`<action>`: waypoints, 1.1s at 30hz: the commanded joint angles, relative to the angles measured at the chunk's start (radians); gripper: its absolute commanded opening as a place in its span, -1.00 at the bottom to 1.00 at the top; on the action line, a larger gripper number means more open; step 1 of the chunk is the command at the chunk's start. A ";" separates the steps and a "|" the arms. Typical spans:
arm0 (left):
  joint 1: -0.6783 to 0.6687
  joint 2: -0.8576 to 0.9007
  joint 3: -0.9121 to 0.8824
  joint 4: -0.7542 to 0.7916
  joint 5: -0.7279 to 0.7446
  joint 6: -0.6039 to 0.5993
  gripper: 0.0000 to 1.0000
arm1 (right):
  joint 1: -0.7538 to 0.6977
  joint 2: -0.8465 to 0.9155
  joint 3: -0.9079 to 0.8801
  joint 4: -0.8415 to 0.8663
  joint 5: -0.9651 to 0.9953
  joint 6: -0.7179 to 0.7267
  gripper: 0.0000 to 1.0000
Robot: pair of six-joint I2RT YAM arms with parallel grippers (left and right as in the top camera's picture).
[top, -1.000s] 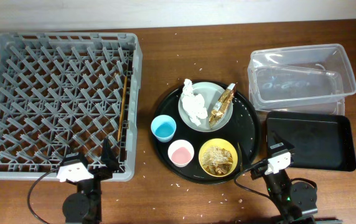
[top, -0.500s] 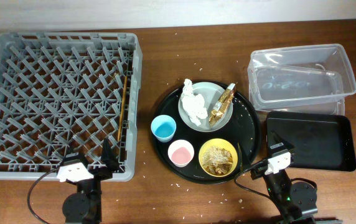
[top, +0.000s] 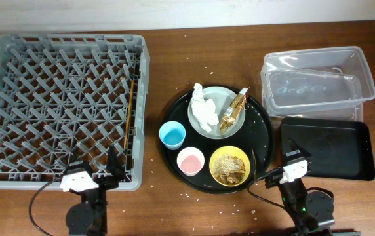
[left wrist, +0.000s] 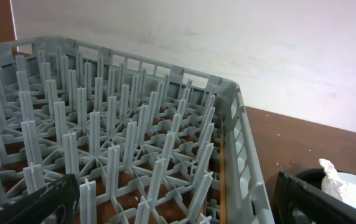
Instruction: Sort waste into correct bins and load items into the dishwasher rack
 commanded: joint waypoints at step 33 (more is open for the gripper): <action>0.006 1.087 1.223 -0.689 0.432 -0.021 0.99 | 0.004 1.439 1.218 -0.626 -0.339 0.420 0.62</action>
